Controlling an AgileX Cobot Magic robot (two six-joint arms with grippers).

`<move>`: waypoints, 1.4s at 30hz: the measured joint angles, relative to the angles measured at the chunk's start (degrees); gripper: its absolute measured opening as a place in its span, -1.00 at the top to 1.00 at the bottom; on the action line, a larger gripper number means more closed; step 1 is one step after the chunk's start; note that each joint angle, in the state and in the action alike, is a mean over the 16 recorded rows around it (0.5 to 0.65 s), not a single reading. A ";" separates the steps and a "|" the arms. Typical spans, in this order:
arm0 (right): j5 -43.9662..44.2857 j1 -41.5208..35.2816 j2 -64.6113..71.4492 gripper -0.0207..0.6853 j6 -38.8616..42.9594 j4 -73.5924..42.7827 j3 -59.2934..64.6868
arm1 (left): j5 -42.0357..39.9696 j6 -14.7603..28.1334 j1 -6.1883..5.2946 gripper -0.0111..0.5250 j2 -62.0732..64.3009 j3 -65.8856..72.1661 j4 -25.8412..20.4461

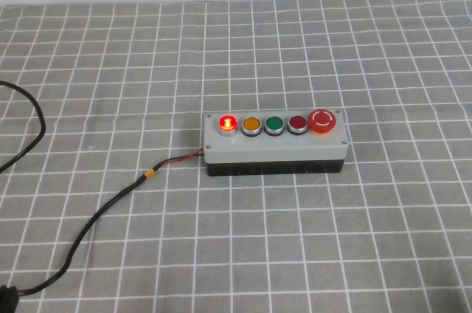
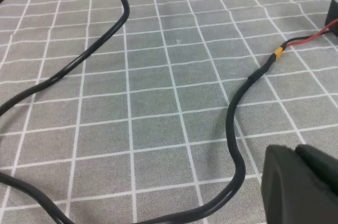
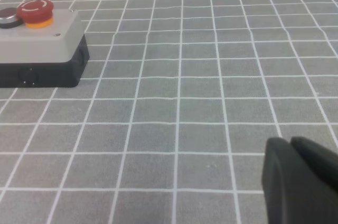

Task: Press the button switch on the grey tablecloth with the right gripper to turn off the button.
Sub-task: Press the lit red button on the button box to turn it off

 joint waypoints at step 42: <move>-21.98 0.00 0.00 0.99 0.00 0.00 0.00 | 0.00 0.00 0.00 0.97 0.00 0.00 0.00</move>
